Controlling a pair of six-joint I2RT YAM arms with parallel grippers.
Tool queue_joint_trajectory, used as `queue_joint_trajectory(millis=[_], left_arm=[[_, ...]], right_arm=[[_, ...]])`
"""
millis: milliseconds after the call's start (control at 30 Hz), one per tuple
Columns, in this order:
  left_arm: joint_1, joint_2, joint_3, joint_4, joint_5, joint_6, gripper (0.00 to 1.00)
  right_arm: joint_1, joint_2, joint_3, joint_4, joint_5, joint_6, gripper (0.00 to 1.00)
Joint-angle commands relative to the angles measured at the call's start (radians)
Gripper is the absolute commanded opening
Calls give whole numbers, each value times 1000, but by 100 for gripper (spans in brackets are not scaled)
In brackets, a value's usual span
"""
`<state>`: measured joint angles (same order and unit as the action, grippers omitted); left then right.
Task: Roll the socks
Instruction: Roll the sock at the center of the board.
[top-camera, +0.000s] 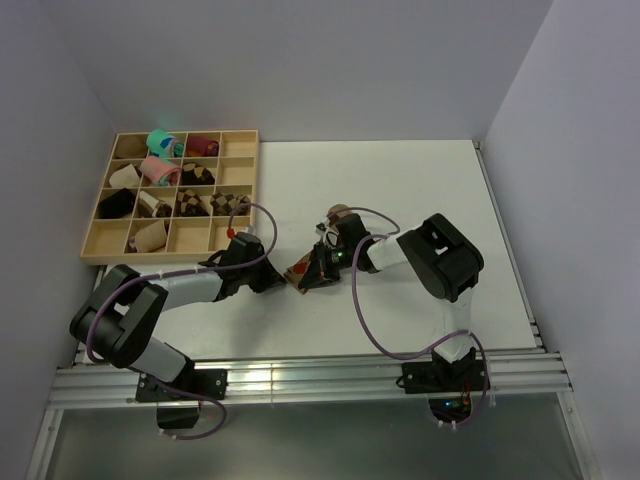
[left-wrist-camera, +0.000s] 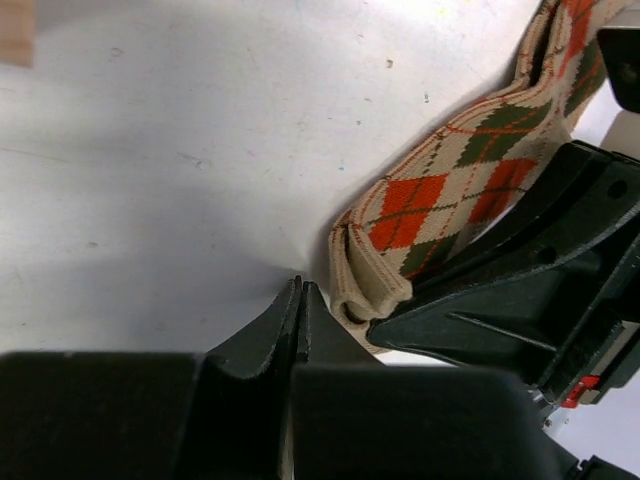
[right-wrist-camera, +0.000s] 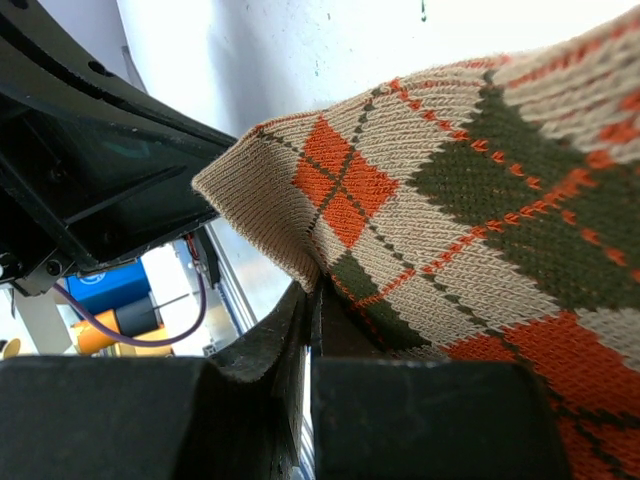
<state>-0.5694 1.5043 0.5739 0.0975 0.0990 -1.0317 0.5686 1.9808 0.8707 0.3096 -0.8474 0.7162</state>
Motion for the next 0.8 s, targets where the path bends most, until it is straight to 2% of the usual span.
queue_joint_trajectory(millis=[0, 767], left_arm=[[-6, -12, 23, 54, 34, 33, 4], [-6, -38, 14, 148, 90, 52, 5]], right_arm=[[-16, 33, -2, -93, 110, -54, 0], [-26, 42, 14, -99, 103, -44, 0]])
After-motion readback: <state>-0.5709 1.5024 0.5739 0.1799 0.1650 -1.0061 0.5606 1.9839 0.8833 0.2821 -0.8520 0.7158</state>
